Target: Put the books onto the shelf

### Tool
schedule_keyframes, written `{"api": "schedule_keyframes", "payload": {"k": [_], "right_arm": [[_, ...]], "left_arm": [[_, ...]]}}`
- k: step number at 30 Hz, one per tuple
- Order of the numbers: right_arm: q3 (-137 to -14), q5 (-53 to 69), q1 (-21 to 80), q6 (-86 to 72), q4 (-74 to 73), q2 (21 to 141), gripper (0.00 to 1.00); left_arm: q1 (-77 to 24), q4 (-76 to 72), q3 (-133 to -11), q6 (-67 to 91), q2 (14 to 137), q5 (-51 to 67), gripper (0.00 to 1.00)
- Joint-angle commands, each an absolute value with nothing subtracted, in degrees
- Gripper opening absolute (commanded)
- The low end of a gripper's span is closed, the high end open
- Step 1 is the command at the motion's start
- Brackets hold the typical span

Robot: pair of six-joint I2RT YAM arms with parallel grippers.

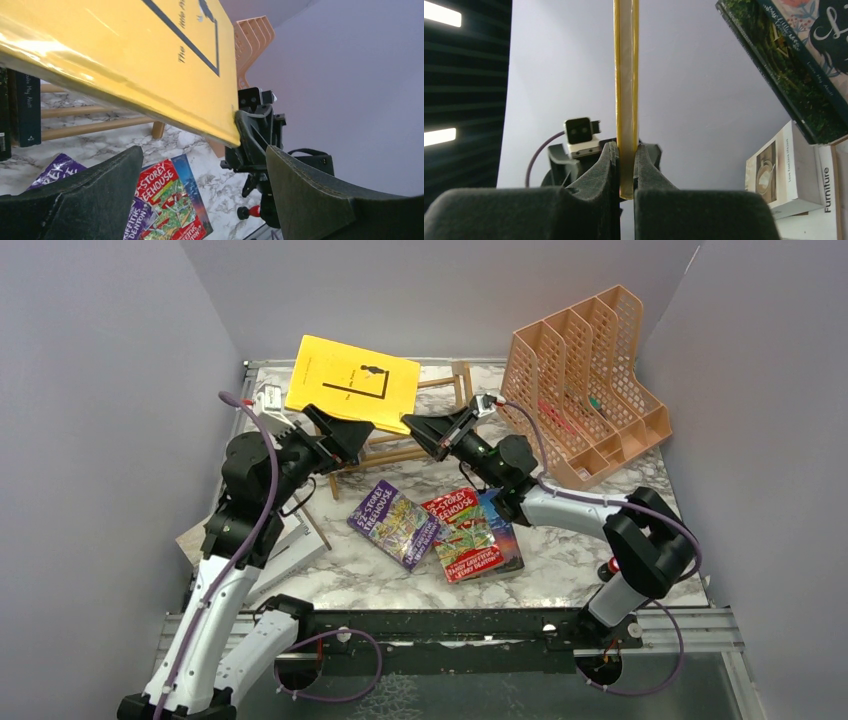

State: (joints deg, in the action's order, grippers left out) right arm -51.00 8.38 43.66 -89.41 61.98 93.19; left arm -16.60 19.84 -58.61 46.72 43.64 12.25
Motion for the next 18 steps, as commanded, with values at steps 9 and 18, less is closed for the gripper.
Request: {"api": "schedule_keyframes", "payload": {"k": [9, 18], "right_arm": [[-47.13, 11.04, 43.68, -95.92, 72.94, 87.01, 0.01], [-45.07, 12.24, 43.68, -95.48, 72.27, 87.0, 0.01]], "left_arm": [[-16.44, -12.02, -48.79, 55.43, 42.61, 7.17, 0.69], [-16.45, -12.69, -48.83, 53.4, 43.87, 5.42, 0.33]]}}
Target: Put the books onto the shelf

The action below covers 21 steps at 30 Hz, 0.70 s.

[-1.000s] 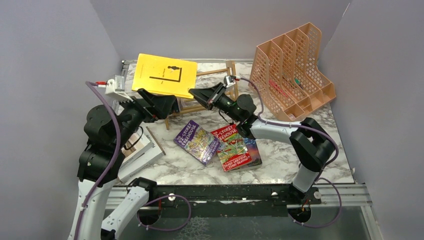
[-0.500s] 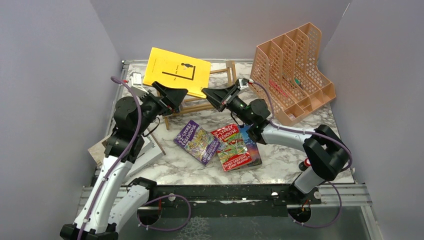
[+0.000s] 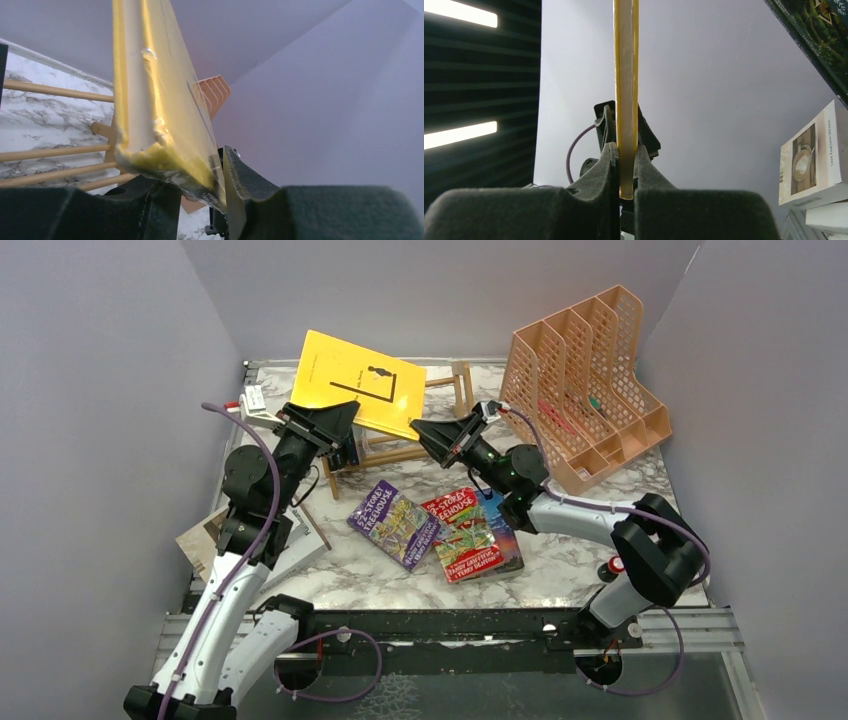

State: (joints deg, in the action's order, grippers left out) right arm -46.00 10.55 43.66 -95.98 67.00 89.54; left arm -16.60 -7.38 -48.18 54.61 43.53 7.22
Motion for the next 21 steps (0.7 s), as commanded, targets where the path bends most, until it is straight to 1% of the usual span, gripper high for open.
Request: {"api": "schedule_keyframes", "payload": {"k": [1, 3, 4, 5, 6, 9, 10, 11, 13, 15, 21], "right_arm": [[-44.62, 12.14, 43.62, -95.02, 71.81, 86.85, 0.01], [-43.76, 12.13, 43.68, -94.09, 71.67, 86.59, 0.01], [-43.51, 12.24, 43.6, -93.53, 71.34, 86.51, 0.01], [-43.1, 12.38, 43.67, -93.06, 70.77, 86.25, 0.05], [-42.68, 12.53, 43.66, -92.55, 70.08, 85.96, 0.13], [-40.39, 12.45, 43.62, -89.8, 65.73, 84.12, 0.51], [-39.62, 11.94, 43.54, -88.85, 62.49, 83.17, 0.61], [-39.05, 11.49, 43.44, -87.36, 59.12, 82.06, 0.66], [-37.87, 10.09, 43.21, -84.26, 53.11, 79.75, 0.69], [-36.87, 8.42, 43.11, -81.15, 47.75, 77.2, 0.71], [-37.51, 1.24, 42.95, -71.27, 28.86, 69.03, 0.72]], "left_arm": [[-16.44, -12.62, -49.13, 53.09, 44.25, 5.51, 0.29], [-16.44, -12.56, -49.66, 52.17, 45.07, 5.75, 0.17], [-16.44, -12.55, -50.04, 51.52, 45.54, 6.06, 0.08], [-16.44, -12.24, -50.55, 50.61, 46.03, 6.47, 0.0], [-16.44, -11.65, -51.24, 48.83, 46.47, 6.76, 0.0], [-16.44, -6.06, -55.47, 43.57, 48.25, 6.55, 0.0], [-16.44, -3.1, -57.32, 41.92, 49.32, 5.07, 0.0], [-16.44, -0.6, -58.9, 40.03, 50.15, 4.14, 0.0], [-16.44, 6.3, -63.07, 36.14, 52.46, 2.33, 0.0], [-16.44, 12.59, -66.95, 32.97, 55.08, 0.67, 0.0], [-16.44, 26.38, -77.13, 26.54, 64.1, 0.44, 0.0]]}}
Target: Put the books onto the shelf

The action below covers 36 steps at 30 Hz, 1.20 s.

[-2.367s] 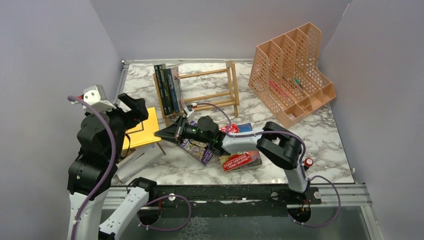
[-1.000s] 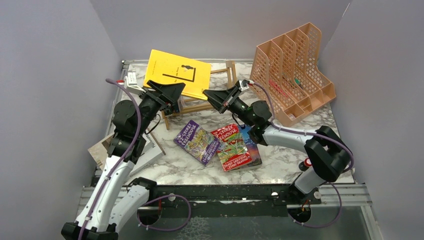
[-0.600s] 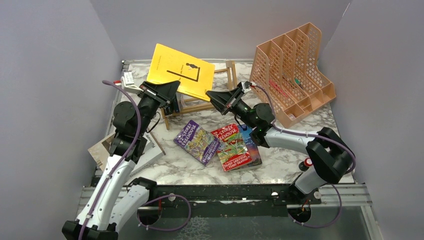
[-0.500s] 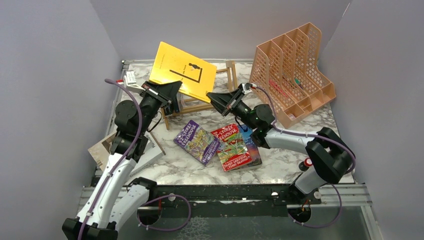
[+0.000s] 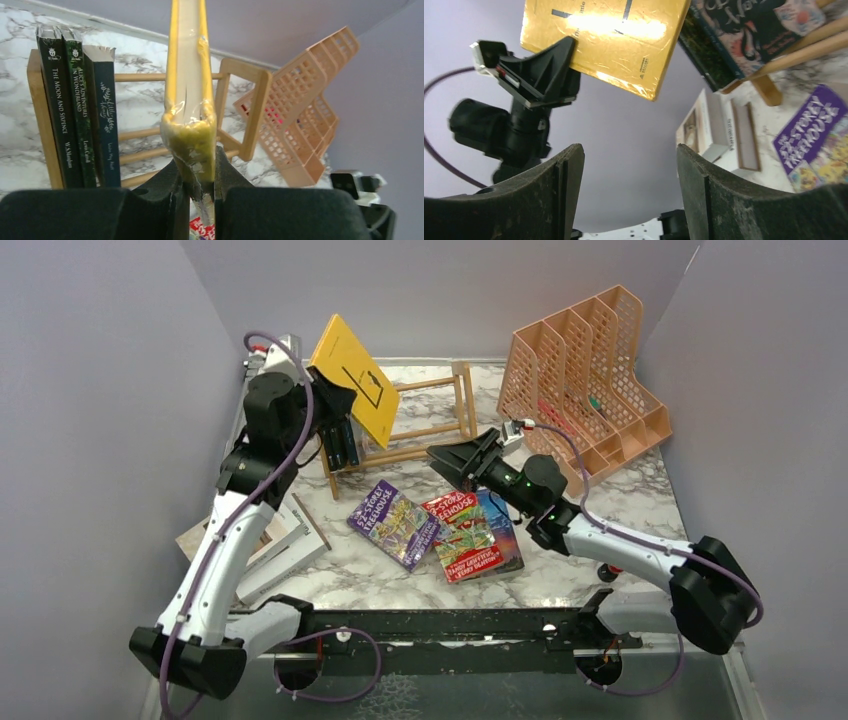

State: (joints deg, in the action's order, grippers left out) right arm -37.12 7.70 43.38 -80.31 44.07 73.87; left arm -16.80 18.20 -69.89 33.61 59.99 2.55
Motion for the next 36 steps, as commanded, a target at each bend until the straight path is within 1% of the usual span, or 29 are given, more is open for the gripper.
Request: {"api": "schedule_keyframes", "payload": {"k": [1, 4, 8, 13, 22, 29, 36], "right_arm": [[-37.77, 0.34, 42.94, -69.92, 26.49, 67.98, 0.72], [-38.2, -3.51, 42.91, -66.94, 21.03, 65.29, 0.72], [-38.08, -5.16, 42.93, -65.06, 16.26, 63.54, 0.71], [-37.88, -3.84, 42.97, -65.02, 12.2, 64.03, 0.71], [-37.4, -0.42, 42.94, -65.85, 10.15, 66.23, 0.68], [-38.59, -0.39, 42.92, -64.59, 8.89, 67.24, 0.67], [-39.1, 2.51, 42.92, -65.01, 8.53, 68.99, 0.65]], "left_arm": [[-16.48, 28.4, -78.94, 25.92, 65.73, 0.44, 0.0], [-16.81, 32.14, -82.98, 24.1, 70.19, -2.43, 0.0], [-17.83, 34.4, -86.39, 22.13, 75.23, -4.97, 0.0], [-19.74, 37.91, -91.91, 19.46, 82.51, -7.32, 0.0], [-21.08, 44.09, -103.1, 16.7, 95.33, -11.68, 0.0], [-21.09, 44.17, -105.37, 16.61, 101.59, -13.16, 0.0], [-21.02, 44.23, -103.99, 16.2, 103.89, -18.46, 0.0]]}}
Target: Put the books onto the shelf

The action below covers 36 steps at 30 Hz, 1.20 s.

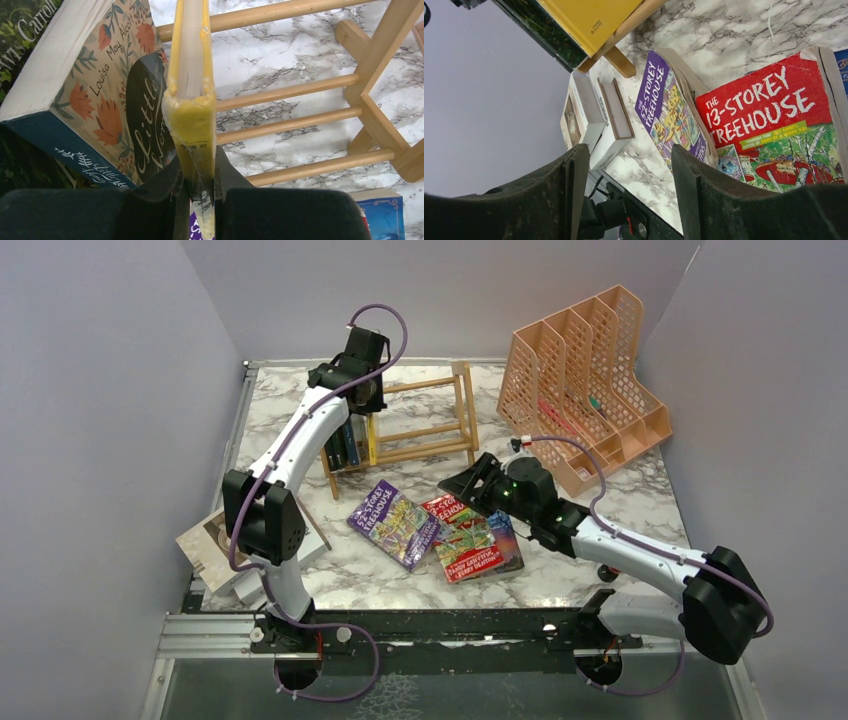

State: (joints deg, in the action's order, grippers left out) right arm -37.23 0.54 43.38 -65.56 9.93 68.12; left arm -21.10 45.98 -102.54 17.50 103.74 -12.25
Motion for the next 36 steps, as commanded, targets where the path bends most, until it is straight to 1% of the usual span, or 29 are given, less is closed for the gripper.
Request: {"api": "schedule_keyframes", "payload": {"k": [1, 12, 14, 15, 18, 19, 21, 30, 33, 36], "right_arm": [[-38.98, 2.69, 42.94, -65.11, 8.48, 69.16, 0.64], [-37.47, 3.34, 42.94, -65.94, 8.74, 69.02, 0.64], [-37.43, 3.38, 42.92, -65.98, 8.7, 69.19, 0.64], [-37.52, 3.49, 42.94, -65.93, 8.77, 69.29, 0.64], [-37.77, 3.97, 42.95, -65.92, 8.86, 69.71, 0.64], [-37.79, 4.14, 42.9, -65.92, 8.92, 69.89, 0.64], [-37.75, 4.43, 42.97, -65.83, 9.2, 70.05, 0.64], [-38.92, 5.52, 42.91, -64.59, 10.02, 71.81, 0.64], [-40.52, 5.72, 42.93, -62.08, 10.31, 73.26, 0.64], [-46.21, 6.52, 42.91, -55.66, 8.33, 77.13, 0.65]], "left_arm": [[-21.05, 44.21, -103.76, 15.96, 104.15, -18.91, 0.0], [-20.61, 44.76, -101.2, 16.26, 103.93, -28.85, 0.0], [-20.49, 44.88, -100.88, 16.52, 104.14, -29.51, 0.13], [-20.48, 44.9, -100.78, 16.75, 104.11, -29.53, 0.18], [-20.48, 45.31, -101.4, 17.2, 103.28, -29.42, 0.38], [-20.48, 45.35, -101.75, 17.23, 102.67, -29.63, 0.42], [-20.48, 45.45, -102.67, 17.27, 101.17, -29.79, 0.45], [-20.39, 46.94, -105.19, 16.2, 94.56, -29.35, 0.45], [-20.26, 46.96, -105.16, 15.42, 92.42, -29.52, 0.4], [-19.69, 46.98, -104.52, 14.78, 90.59, -29.22, 0.36]]}}
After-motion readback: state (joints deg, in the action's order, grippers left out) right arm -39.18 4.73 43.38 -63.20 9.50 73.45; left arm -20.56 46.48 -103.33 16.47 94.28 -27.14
